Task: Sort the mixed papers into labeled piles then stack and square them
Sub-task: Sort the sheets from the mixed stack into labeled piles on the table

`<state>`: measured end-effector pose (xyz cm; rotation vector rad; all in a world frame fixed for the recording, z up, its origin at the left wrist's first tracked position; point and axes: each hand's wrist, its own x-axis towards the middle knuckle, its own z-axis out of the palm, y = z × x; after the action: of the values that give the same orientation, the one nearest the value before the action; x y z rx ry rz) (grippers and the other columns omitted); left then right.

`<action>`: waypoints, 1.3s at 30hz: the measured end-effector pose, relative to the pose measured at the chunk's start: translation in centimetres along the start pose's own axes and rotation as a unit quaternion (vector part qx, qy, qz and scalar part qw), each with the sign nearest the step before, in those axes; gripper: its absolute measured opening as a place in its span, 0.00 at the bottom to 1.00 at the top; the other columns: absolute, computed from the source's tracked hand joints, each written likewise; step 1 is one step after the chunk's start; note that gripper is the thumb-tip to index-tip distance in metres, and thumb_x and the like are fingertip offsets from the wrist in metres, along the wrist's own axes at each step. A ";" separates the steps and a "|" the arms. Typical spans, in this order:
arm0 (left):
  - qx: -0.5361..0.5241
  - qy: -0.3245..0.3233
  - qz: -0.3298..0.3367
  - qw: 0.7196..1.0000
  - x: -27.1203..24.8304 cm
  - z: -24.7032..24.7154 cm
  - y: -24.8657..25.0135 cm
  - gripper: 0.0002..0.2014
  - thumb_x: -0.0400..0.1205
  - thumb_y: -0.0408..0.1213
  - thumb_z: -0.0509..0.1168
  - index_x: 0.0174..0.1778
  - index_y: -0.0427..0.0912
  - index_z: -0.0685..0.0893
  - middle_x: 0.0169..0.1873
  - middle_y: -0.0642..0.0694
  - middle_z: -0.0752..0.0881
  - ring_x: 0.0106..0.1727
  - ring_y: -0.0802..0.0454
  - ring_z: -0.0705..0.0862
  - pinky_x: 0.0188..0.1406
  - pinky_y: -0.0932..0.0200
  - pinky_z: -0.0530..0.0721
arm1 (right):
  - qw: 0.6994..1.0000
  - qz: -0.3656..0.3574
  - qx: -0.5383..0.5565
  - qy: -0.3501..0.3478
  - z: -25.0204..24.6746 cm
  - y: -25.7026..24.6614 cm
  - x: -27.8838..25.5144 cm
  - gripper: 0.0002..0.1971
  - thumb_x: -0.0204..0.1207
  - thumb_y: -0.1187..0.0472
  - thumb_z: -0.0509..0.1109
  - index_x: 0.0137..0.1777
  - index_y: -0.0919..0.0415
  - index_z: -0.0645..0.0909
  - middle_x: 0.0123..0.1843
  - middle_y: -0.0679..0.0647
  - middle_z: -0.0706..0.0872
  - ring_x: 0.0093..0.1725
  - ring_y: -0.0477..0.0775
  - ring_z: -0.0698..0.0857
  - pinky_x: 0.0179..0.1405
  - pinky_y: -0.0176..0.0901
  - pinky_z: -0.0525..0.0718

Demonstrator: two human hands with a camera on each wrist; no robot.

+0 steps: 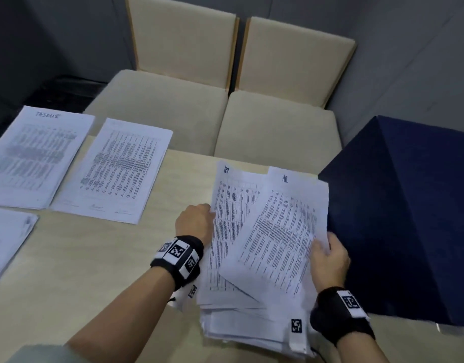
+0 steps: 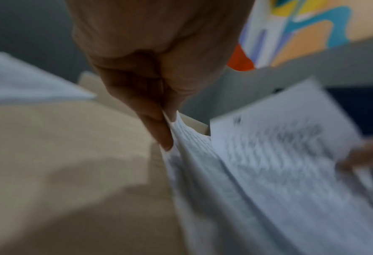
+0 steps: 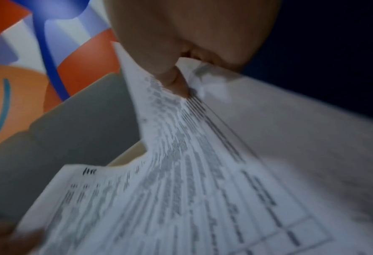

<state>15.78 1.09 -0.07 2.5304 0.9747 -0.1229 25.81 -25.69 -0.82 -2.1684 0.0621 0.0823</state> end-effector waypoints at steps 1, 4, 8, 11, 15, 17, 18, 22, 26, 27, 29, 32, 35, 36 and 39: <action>0.051 -0.001 0.023 0.998 -0.2 -0.3 0.1 0.19 0.89 0.46 0.56 0.37 0.41 0.81 0.29 0.46 0.78 0.35 0.43 0.83 0.32 0.56 0.77 | 0.999 0.021 0.042 0.012 -0.4 -0.1 -0.2 0.08 0.77 0.69 0.65 0.50 0.61 0.85 0.43 0.55 0.89 0.45 0.59 0.86 0.48 0.52 0.86; 0.142 0.022 0.079 0.987 -1.0 -1.7 0.4 0.29 0.89 0.57 0.48 0.27 0.45 0.75 0.22 0.51 0.70 0.25 0.49 0.75 0.29 0.60 0.76 | 0.976 0.108 0.186 0.025 -0.6 -0.1 -0.6 0.09 0.70 0.71 0.69 0.47 0.62 0.87 0.43 0.55 0.91 0.49 0.62 0.89 0.57 0.59 0.86; 0.119 0.036 0.152 0.980 -1.4 -2.4 -0.1 0.24 0.89 0.58 0.48 0.33 0.48 0.74 0.22 0.52 0.72 0.25 0.49 0.75 0.28 0.60 0.76 | 0.949 0.180 0.258 -0.022 -0.3 -0.6 -1.3 0.11 0.69 0.77 0.66 0.46 0.64 0.85 0.51 0.64 0.90 0.52 0.64 0.89 0.59 0.58 0.85; -0.053 0.026 0.194 0.979 -1.6 -1.6 -0.9 0.11 0.88 0.46 0.59 0.39 0.53 0.77 0.24 0.52 0.78 0.29 0.50 0.77 0.29 0.56 0.69 | 0.946 0.175 0.262 -0.077 -0.1 -1.0 -1.5 0.08 0.71 0.76 0.70 0.46 0.67 0.85 0.47 0.63 0.90 0.51 0.63 0.89 0.57 0.54 0.84; -0.321 -0.099 0.172 0.926 -2.0 -0.5 -2.1 0.12 0.83 0.38 0.61 0.40 0.55 0.87 0.34 0.53 0.88 0.37 0.53 0.84 0.41 0.58 0.79 | 0.937 0.166 0.287 -0.112 0.4 -1.0 -1.6 0.14 0.71 0.76 0.73 0.57 0.76 0.85 0.54 0.62 0.91 0.59 0.60 0.88 0.60 0.46 0.84; -0.300 -0.092 0.149 0.938 -2.1 -0.2 -2.0 0.13 0.80 0.30 0.61 0.55 0.45 0.87 0.50 0.48 0.88 0.49 0.52 0.85 0.50 0.59 0.80 | 0.939 0.158 0.286 -0.107 0.5 -1.0 -1.7 0.11 0.72 0.75 0.72 0.55 0.73 0.86 0.55 0.63 0.91 0.59 0.60 0.88 0.60 0.47 0.82; -0.274 -0.052 0.118 0.953 -2.0 0.0 -1.9 0.16 0.79 0.27 0.62 0.62 0.42 0.84 0.56 0.48 0.85 0.53 0.52 0.84 0.53 0.59 0.79 | 0.943 0.158 0.276 -0.095 0.6 -0.9 -1.6 0.10 0.72 0.75 0.71 0.52 0.69 0.87 0.55 0.64 0.91 0.59 0.61 0.88 0.62 0.50 0.83; -0.180 -0.006 -0.053 0.982 -1.0 0.2 -2.0 0.13 0.78 0.44 0.73 0.54 0.42 0.81 0.50 0.45 0.86 0.50 0.44 0.84 0.46 0.56 0.79 | 0.961 0.148 0.232 -0.032 0.7 -0.7 -1.3 0.14 0.68 0.73 0.71 0.51 0.58 0.86 0.46 0.58 0.92 0.51 0.60 0.90 0.56 0.52 0.85; -0.180 0.010 0.023 0.983 -1.0 0.1 -1.6 0.09 0.79 0.43 0.72 0.35 0.46 0.82 0.33 0.49 0.86 0.38 0.45 0.84 0.34 0.58 0.73 | 0.946 0.146 0.286 -0.042 0.4 -1.6 -2.2 0.15 0.72 0.82 0.63 0.45 0.63 0.84 0.37 0.50 0.90 0.39 0.50 0.87 0.41 0.36 0.84; -0.189 0.026 0.061 0.980 -1.3 -0.1 -1.5 0.08 0.80 0.44 0.71 0.36 0.47 0.84 0.32 0.51 0.86 0.36 0.48 0.82 0.33 0.57 0.73 | 0.943 0.151 0.292 -0.048 0.3 -1.6 -2.3 0.15 0.72 0.83 0.62 0.41 0.64 0.83 0.34 0.50 0.89 0.36 0.50 0.85 0.38 0.35 0.83; -0.236 0.029 0.124 0.963 -1.5 -0.3 -1.6 0.05 0.81 0.42 0.71 0.40 0.49 0.87 0.30 0.55 0.85 0.31 0.55 0.80 0.34 0.58 0.76 | 0.937 0.159 0.304 -0.071 0.1 -1.2 -2.1 0.15 0.71 0.83 0.60 0.40 0.65 0.83 0.34 0.53 0.87 0.37 0.50 0.85 0.39 0.37 0.82; -0.345 -0.040 0.172 0.922 -2.0 -0.6 -1.6 0.09 0.81 0.34 0.70 0.39 0.54 0.86 0.28 0.61 0.84 0.29 0.60 0.77 0.36 0.63 0.74 | 0.930 0.179 0.308 -0.091 -0.3 -0.9 -1.9 0.15 0.73 0.80 0.60 0.35 0.61 0.76 0.30 0.50 0.82 0.35 0.49 0.81 0.41 0.39 0.79; -0.389 -0.101 0.192 0.895 -2.3 -0.9 -1.6 0.12 0.80 0.24 0.67 0.40 0.49 0.86 0.31 0.61 0.85 0.34 0.56 0.78 0.39 0.63 0.75 | 0.927 0.172 0.313 -0.111 -0.3 -0.9 -1.9 0.13 0.73 0.80 0.65 0.38 0.61 0.83 0.36 0.54 0.87 0.40 0.51 0.85 0.47 0.42 0.81; -0.403 -0.122 0.194 0.886 -2.4 -1.1 -1.5 0.12 0.80 0.22 0.66 0.41 0.45 0.86 0.32 0.59 0.86 0.35 0.56 0.79 0.40 0.63 0.76 | 0.928 0.163 0.316 -0.115 -0.3 -0.9 -1.9 0.12 0.72 0.79 0.67 0.40 0.62 0.85 0.41 0.57 0.89 0.45 0.54 0.86 0.50 0.43 0.82; -0.468 -0.169 0.147 0.855 -2.5 -1.2 -1.4 0.13 0.79 0.16 0.62 0.42 0.38 0.85 0.36 0.54 0.87 0.35 0.54 0.83 0.41 0.63 0.80 | 0.926 0.169 0.317 -0.119 -0.4 -1.0 -2.2 0.10 0.70 0.75 0.72 0.49 0.66 0.87 0.56 0.62 0.91 0.57 0.58 0.89 0.58 0.50 0.84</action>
<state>12.87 1.00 1.10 1.6286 0.3397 0.0091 23.70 -25.41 0.35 -1.4689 0.2839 0.4600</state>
